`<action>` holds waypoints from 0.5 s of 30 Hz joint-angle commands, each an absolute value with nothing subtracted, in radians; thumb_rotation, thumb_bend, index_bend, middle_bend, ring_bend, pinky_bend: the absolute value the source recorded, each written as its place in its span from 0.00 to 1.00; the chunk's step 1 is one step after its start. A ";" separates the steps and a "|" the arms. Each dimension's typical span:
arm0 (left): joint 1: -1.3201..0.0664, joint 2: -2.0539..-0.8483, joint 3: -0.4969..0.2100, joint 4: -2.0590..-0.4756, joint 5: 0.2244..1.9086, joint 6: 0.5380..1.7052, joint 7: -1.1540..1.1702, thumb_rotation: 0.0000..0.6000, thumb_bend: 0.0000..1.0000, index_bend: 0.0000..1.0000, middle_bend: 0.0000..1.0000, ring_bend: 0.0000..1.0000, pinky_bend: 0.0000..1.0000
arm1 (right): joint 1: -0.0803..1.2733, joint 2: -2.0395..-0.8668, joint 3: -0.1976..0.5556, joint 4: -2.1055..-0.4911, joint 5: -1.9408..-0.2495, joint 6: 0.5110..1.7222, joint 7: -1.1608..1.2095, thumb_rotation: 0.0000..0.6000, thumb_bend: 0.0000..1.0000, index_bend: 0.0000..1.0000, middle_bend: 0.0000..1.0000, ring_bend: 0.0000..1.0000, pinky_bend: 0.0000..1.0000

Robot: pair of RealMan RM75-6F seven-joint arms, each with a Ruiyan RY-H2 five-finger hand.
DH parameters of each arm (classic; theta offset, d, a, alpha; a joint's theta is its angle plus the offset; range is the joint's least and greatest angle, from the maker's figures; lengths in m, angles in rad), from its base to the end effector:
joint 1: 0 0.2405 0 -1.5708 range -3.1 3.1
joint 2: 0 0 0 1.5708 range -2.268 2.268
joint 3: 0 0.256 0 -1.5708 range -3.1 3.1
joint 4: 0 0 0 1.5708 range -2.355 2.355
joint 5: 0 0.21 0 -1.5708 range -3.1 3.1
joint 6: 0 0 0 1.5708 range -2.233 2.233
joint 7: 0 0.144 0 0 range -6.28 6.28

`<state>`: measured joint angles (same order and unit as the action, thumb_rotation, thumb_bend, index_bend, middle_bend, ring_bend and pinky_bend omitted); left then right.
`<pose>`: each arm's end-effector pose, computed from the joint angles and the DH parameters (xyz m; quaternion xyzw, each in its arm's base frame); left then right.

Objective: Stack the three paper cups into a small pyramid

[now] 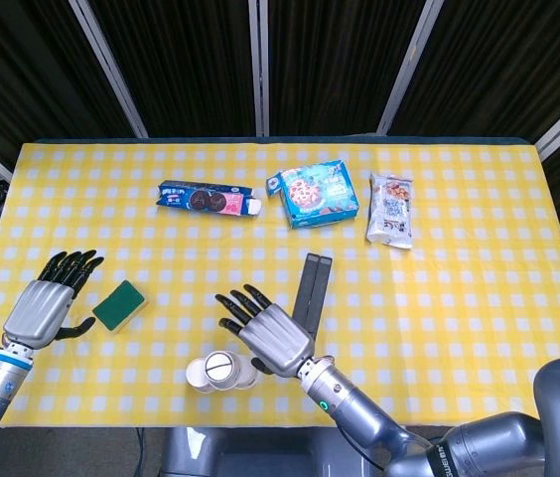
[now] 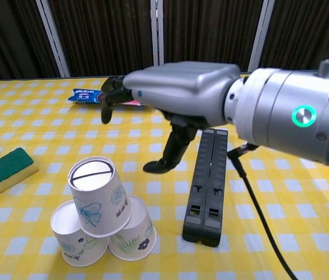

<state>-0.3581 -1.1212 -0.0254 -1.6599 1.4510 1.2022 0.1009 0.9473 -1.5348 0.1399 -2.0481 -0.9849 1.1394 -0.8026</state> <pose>-0.2660 0.2490 0.1155 -0.7060 -0.3739 -0.3460 0.4920 -0.0012 -0.2518 -0.0076 0.8159 -0.2738 0.4161 0.2937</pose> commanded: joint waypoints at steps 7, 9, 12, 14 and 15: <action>-0.353 -1.123 -0.032 -1.657 1.443 1.211 0.101 1.00 0.27 0.04 0.00 0.00 0.00 | 0.868 -1.398 0.125 -2.087 -1.001 1.306 -0.877 1.00 0.15 0.24 0.00 0.00 0.03; -0.352 -1.126 -0.034 -1.657 1.439 1.215 0.108 1.00 0.28 0.04 0.00 0.00 0.00 | 0.829 -1.367 0.108 -2.069 -1.024 1.333 -0.837 1.00 0.15 0.24 0.00 0.00 0.03; -0.347 -1.132 -0.035 -1.656 1.437 1.225 0.121 1.00 0.28 0.03 0.00 0.00 0.00 | 0.767 -1.326 0.077 -2.022 -1.056 1.354 -0.749 1.00 0.15 0.22 0.00 0.00 0.01; -0.343 -1.139 -0.036 -1.655 1.434 1.231 0.131 1.00 0.28 0.02 0.00 0.00 0.00 | 0.723 -1.301 0.055 -1.978 -1.077 1.361 -0.675 1.00 0.15 0.20 0.00 0.00 0.00; -0.341 -1.142 -0.036 -1.654 1.433 1.234 0.134 1.00 0.28 0.01 0.00 0.00 0.00 | 0.704 -1.291 0.046 -1.959 -1.087 1.364 -0.644 1.00 0.15 0.19 0.00 0.00 0.00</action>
<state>-0.3429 -1.1396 -0.0354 -1.6550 1.4340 1.2320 0.1322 0.7710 -1.3348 0.0829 -2.0208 -1.0486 1.3436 -0.7381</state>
